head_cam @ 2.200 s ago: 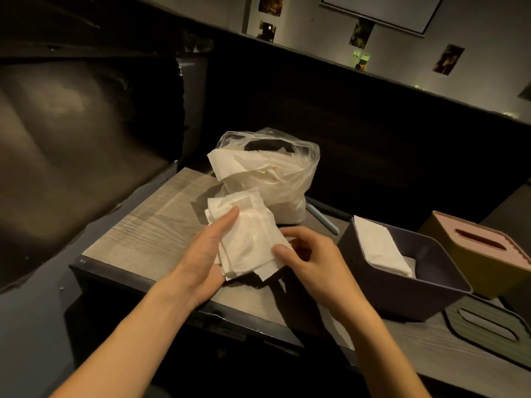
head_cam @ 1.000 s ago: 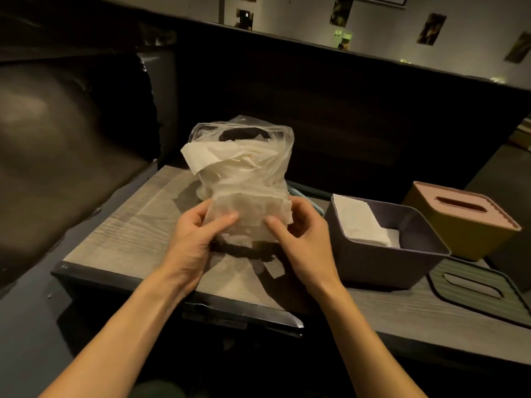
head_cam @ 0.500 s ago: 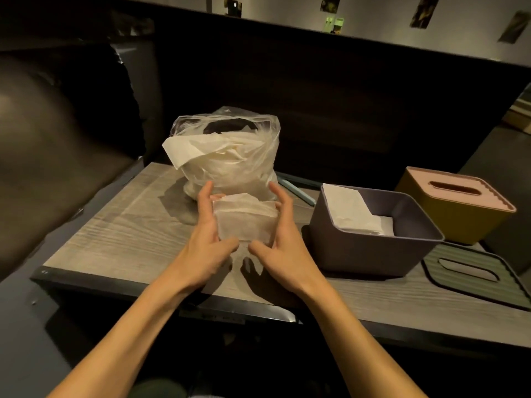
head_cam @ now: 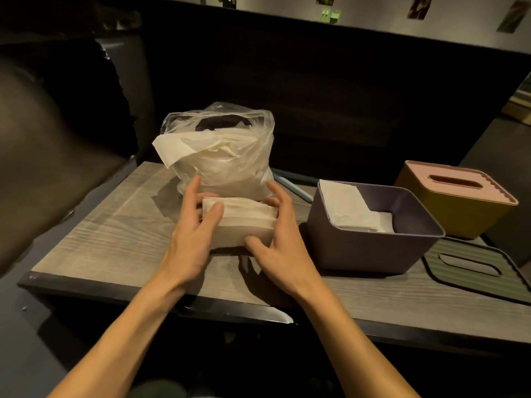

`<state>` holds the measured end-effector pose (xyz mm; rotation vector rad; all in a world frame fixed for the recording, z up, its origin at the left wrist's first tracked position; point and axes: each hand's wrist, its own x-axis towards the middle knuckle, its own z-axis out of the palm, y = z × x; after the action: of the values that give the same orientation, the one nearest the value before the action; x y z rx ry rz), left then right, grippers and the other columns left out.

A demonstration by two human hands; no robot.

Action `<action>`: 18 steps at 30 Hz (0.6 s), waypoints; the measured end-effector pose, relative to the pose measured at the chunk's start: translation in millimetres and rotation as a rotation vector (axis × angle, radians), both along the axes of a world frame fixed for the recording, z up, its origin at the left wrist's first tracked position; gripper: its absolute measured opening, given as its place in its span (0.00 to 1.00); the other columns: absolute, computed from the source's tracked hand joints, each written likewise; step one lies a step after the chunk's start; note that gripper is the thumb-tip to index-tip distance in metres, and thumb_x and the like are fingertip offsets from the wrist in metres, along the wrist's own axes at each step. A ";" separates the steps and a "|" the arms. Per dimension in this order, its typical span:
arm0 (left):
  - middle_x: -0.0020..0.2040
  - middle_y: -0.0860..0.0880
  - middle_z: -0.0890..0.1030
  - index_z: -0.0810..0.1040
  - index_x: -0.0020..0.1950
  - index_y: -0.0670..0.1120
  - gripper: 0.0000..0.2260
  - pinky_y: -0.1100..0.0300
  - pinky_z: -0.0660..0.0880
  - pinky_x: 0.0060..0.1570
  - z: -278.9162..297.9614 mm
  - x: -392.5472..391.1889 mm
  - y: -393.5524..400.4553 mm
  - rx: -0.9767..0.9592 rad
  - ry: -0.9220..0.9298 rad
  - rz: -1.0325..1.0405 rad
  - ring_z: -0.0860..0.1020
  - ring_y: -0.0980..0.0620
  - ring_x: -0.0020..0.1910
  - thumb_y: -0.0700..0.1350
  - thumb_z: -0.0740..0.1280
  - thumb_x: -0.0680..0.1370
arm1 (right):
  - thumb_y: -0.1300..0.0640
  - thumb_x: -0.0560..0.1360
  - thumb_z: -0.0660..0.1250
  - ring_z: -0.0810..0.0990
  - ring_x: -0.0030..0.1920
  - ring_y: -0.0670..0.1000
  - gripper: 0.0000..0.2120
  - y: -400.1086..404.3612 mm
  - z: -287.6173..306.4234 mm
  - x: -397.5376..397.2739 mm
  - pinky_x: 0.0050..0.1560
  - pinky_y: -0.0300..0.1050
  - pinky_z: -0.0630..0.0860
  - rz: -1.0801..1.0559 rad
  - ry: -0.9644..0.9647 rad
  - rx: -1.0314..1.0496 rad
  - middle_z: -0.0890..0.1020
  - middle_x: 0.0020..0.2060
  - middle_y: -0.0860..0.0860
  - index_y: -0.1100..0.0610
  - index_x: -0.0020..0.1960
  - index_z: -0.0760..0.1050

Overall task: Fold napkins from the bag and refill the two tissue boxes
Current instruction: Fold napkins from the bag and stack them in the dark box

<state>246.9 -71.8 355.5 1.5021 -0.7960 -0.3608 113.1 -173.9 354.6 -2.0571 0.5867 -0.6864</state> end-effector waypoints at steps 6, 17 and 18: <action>0.64 0.60 0.70 0.44 0.81 0.55 0.52 0.72 0.74 0.54 -4.7 -2.3 2.8 0.089 -0.115 -0.212 0.75 0.71 0.57 0.57 0.74 0.65 | 0.58 0.74 0.63 0.72 0.71 0.52 0.42 -3.1 -5.6 0.9 0.73 0.61 0.70 -0.049 -0.012 0.025 0.69 0.73 0.47 0.32 0.78 0.49; 0.64 0.58 0.71 0.44 0.82 0.55 0.43 0.71 0.73 0.55 -10.0 -1.8 2.3 0.098 -0.134 -0.158 0.77 0.67 0.55 0.37 0.63 0.74 | 0.58 0.78 0.64 0.65 0.77 0.46 0.41 -3.3 -5.2 0.6 0.78 0.57 0.64 -0.009 0.005 0.026 0.63 0.80 0.47 0.33 0.80 0.46; 0.64 0.58 0.70 0.45 0.82 0.53 0.42 0.73 0.73 0.52 -8.8 -4.3 2.3 0.101 -0.165 -0.159 0.77 0.67 0.51 0.37 0.61 0.73 | 0.60 0.79 0.64 0.63 0.77 0.43 0.41 -1.5 -4.8 0.8 0.79 0.53 0.63 0.009 0.026 -0.009 0.61 0.80 0.46 0.34 0.80 0.45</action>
<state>242.6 -69.5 346.7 1.5819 -1.0454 -0.4037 113.9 -175.5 349.8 -2.0790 0.5894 -0.6587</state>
